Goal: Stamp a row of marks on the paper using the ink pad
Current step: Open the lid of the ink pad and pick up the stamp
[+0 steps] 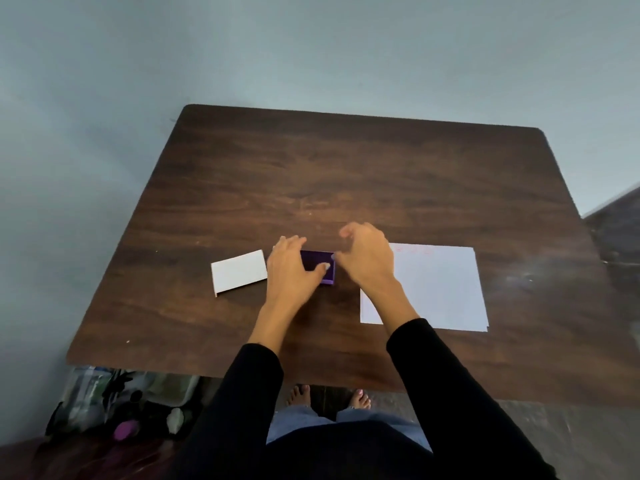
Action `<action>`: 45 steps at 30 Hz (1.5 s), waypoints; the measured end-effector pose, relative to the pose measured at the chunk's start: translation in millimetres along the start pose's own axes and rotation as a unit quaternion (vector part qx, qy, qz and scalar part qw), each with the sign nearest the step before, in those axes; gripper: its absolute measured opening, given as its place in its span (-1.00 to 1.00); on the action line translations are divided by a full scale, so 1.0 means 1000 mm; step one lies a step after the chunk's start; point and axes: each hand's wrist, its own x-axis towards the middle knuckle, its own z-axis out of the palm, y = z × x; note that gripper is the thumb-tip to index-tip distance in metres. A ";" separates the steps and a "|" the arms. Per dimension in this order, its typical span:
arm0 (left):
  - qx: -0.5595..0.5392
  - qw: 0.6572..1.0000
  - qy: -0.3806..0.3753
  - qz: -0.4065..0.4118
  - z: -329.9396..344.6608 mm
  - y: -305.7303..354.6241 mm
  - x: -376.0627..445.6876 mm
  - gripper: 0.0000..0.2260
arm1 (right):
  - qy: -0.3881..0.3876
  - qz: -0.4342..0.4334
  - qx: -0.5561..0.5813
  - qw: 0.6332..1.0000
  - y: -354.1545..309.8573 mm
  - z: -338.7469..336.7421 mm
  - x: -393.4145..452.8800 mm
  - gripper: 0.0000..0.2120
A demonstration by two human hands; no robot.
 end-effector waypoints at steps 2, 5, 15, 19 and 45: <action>0.018 0.999 -0.017 0.023 0.011 0.008 -0.001 -0.44 | -0.024 0.015 -0.018 0.999 0.009 0.003 -0.001 -0.68; 0.050 0.997 -0.035 0.042 0.022 0.015 -0.003 -0.45 | -0.038 0.033 -0.015 0.999 0.016 0.009 -0.001 -0.78; 0.035 0.998 -0.012 0.059 0.030 0.019 0.006 -0.68 | 0.022 0.067 0.193 0.979 0.021 0.001 0.007 -0.89; 0.009 0.997 0.031 0.066 0.030 0.016 0.006 -0.76 | 0.022 0.080 0.226 0.971 0.023 0.001 0.007 -0.89; -0.002 0.996 0.049 0.074 0.035 0.012 0.004 -0.74 | -0.025 0.071 0.255 0.964 0.029 0.000 0.001 -0.83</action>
